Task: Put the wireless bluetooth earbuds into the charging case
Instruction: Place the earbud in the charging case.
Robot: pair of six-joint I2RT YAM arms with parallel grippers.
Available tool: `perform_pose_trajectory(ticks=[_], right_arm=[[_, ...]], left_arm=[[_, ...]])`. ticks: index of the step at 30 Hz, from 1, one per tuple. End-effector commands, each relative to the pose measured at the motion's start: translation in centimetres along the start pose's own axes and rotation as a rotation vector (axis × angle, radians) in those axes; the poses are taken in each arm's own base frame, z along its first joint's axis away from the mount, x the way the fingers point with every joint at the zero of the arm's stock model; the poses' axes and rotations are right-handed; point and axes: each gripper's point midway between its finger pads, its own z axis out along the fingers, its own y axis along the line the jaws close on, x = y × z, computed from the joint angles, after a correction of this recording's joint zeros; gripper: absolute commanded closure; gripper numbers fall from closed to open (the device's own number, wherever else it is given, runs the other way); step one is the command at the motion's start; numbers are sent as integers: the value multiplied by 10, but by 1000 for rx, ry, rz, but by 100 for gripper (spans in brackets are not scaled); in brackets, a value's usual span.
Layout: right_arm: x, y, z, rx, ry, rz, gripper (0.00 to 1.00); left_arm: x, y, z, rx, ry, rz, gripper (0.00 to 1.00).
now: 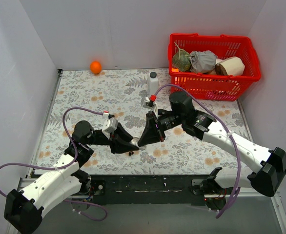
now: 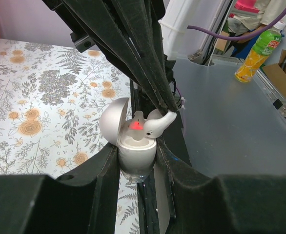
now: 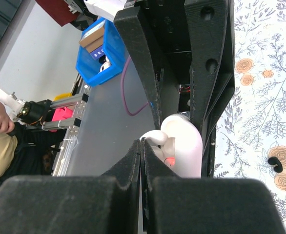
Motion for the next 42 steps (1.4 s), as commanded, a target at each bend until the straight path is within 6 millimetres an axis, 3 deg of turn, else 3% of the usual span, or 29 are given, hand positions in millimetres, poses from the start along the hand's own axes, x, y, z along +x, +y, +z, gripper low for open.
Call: perform_pose_trajectory(ticks=[1, 15, 35, 42], right_arm=[[-19, 5, 0, 21, -30, -72, 99], [-25, 4, 2, 23, -37, -75, 99], [-17, -7, 4, 65, -14, -42, 99], [-19, -8, 2, 89, -16, -42, 86]], left_arm=[[-13, -6, 0, 19, -15, 48, 100], [-7, -6, -2, 16, -10, 36, 100], [-10, -8, -2, 15, -38, 36, 100], [-10, -8, -2, 9, -42, 39, 100]])
